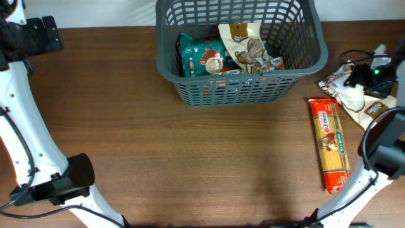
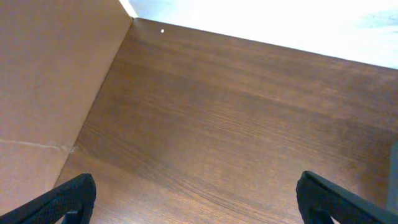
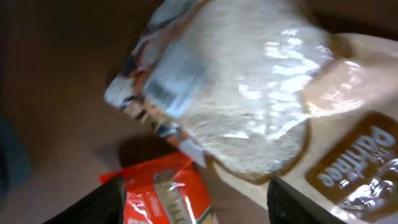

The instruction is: Pack container

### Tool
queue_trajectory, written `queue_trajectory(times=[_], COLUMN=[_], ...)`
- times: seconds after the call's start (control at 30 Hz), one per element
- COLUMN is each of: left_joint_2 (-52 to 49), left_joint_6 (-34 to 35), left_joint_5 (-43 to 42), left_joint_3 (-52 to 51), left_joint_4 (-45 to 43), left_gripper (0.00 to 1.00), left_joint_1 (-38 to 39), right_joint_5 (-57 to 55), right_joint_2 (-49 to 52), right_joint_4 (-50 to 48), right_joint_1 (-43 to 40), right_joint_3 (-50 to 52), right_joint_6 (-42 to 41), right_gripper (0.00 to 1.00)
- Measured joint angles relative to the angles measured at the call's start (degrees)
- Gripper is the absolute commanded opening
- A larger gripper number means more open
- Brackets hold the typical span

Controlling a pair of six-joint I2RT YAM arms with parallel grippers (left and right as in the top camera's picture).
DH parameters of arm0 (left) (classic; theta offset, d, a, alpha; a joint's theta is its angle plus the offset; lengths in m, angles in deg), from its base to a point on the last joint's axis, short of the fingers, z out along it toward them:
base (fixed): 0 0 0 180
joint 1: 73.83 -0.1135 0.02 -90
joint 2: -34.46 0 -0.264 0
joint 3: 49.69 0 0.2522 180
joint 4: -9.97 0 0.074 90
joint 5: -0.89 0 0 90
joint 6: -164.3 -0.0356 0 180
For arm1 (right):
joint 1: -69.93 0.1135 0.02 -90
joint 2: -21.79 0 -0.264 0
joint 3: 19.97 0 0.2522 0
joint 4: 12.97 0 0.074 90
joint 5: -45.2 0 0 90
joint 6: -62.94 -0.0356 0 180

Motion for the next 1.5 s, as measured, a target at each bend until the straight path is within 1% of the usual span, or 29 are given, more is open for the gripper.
queue_trajectory(times=[0.13,0.27,0.37,0.57,0.67,0.7,0.8,0.9,0.97,1.13,1.2,1.33,1.5], left_joint_2=[0.0,0.0,0.0,0.0,0.0,0.0,0.0,0.0,0.0,0.0,0.0,0.0,0.0], left_joint_6=[0.0,0.0,0.0,0.0,0.0,0.0,0.0,0.0,0.0,0.0,0.0,0.0,0.0], left_joint_5=[0.0,0.0,0.0,0.0,0.0,0.0,0.0,0.0,0.0,0.0,0.0,0.0,0.0], left_joint_3=[0.0,0.0,0.0,0.0,0.0,0.0,0.0,0.0,0.0,0.0,0.0,0.0,0.0], left_joint_4=[0.0,0.0,0.0,0.0,0.0,0.0,0.0,0.0,0.0,0.0,0.0,0.0,0.0], left_gripper=[0.99,0.99,0.99,0.99,0.99,0.99,0.99,0.99,0.99,0.99,0.99,0.99,0.99], left_joint_1=[0.0,0.0,0.0,0.0,0.0,0.0,0.0,0.0,0.0,0.0,0.0,0.0,0.0], right_joint_5=[-3.1,-5.2,-6.3,-9.9,-10.5,-10.8,-13.2,-16.3,-18.4,-24.6,-26.5,-28.6,-29.5], right_joint_2=[0.0,-2.1,-6.6,-21.4,-24.6,-24.7,-23.2,-19.9,-18.1,-16.6,-16.5,-15.5,-13.3], right_joint_4=[2.1,2.9,3.2,0.1,-0.5,-0.9,-1.9,-2.2,-2.2,-2.2,-2.5,-3.9,-4.5], right_joint_1=[4.5,7.1,7.7,5.8,3.9,3.3,2.6,3.0,3.2,3.2,3.2,3.3,3.7], right_joint_3=[0.0,0.0,0.2,2.6,4.2,5.0,9.1,12.7,14.7,19.1,20.3,22.0,23.1], right_joint_6=[4.8,7.3,8.9,15.4,18.7,20.0,23.1,24.9,25.7,28.1,29.2,32.4,37.0], right_gripper=[0.70,0.70,0.70,0.71,0.73,0.75,0.75,0.75,0.77,0.78,0.83,0.88,0.90])
